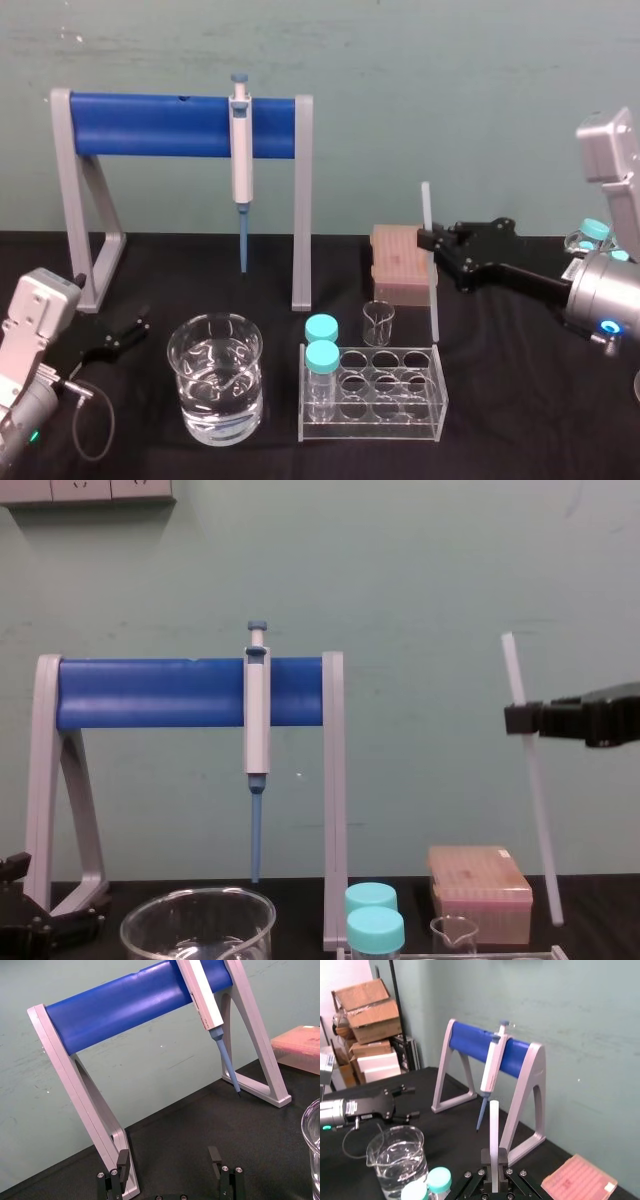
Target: Pick up the stirring rod with one hand, then place it down.
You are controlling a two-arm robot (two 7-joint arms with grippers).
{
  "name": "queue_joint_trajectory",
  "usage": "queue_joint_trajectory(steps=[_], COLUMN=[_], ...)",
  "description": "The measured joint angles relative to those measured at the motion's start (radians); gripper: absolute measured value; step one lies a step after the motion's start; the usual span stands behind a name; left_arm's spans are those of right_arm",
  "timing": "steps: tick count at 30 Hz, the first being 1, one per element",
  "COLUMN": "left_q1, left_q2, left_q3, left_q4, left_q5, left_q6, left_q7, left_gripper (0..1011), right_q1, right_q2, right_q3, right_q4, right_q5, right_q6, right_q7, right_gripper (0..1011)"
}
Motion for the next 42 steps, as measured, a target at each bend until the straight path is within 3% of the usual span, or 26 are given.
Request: queue_joint_trajectory(steps=[17, 42], left_q1=[0.000, 0.000], left_q2=[0.000, 0.000], left_q3=[0.000, 0.000], left_q4=[0.000, 0.000], left_q5=[0.000, 0.000], left_q6=[0.000, 0.000], left_q7=[0.000, 0.000], left_gripper=[1005, 1005], right_q1=[-0.076, -0.073], right_q2=[-0.001, 0.000], right_q3=[0.095, 0.090], right_q4=[-0.062, -0.059], right_q5=[0.031, 0.031], right_q6=[-0.018, -0.017], right_q7=[-0.011, -0.010], right_gripper=[69, 69])
